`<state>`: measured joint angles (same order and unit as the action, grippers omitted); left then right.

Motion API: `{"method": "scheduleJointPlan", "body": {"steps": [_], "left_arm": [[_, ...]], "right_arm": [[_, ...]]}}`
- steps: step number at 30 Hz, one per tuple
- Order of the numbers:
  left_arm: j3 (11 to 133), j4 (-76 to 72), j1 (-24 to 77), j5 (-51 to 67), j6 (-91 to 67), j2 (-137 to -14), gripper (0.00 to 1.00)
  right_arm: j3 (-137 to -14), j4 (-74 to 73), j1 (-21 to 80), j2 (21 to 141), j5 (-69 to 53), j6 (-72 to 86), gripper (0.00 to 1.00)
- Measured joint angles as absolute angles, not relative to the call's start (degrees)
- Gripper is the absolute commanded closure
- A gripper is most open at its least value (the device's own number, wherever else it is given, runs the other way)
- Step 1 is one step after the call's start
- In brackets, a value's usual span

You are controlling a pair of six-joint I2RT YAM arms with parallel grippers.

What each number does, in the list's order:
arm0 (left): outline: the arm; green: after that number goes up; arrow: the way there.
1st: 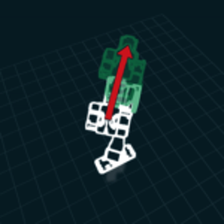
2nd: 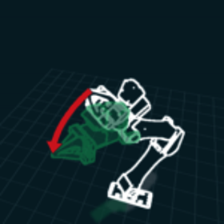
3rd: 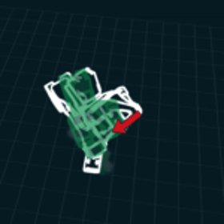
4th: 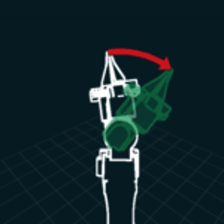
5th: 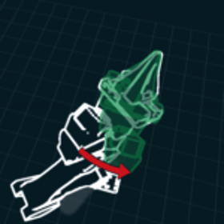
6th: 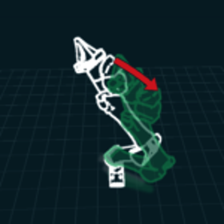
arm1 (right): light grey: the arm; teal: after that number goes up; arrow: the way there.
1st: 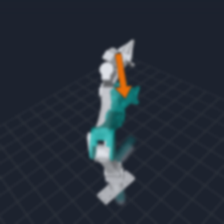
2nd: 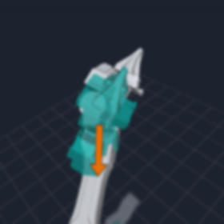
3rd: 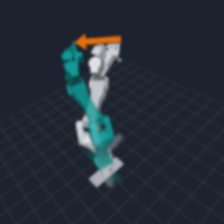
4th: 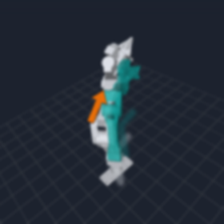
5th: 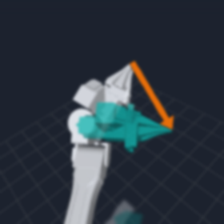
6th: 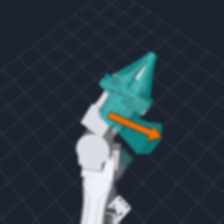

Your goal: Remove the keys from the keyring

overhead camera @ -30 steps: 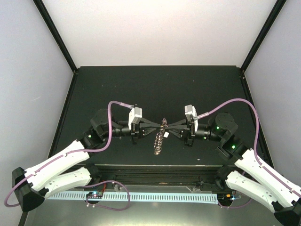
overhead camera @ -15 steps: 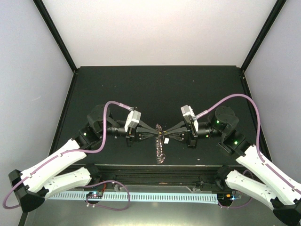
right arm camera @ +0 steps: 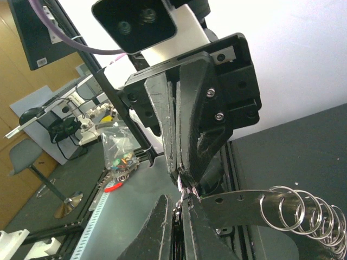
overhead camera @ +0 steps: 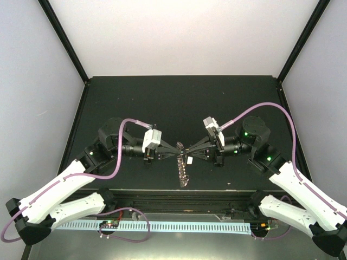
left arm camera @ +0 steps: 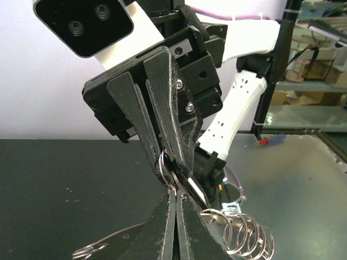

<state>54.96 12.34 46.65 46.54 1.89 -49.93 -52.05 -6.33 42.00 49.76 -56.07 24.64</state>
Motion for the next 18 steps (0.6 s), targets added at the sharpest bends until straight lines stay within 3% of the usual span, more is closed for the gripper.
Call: {"method": "scheduleJointPlan", "body": {"steps": [18], "left_arm": [[56.1, 19.3, 50.1, 40.0, 9.9, -50.4, 0.99]], "right_arm": [[-52.7, -9.5, 40.5, 52.2, -59.2, 26.9, 0.99]]}}
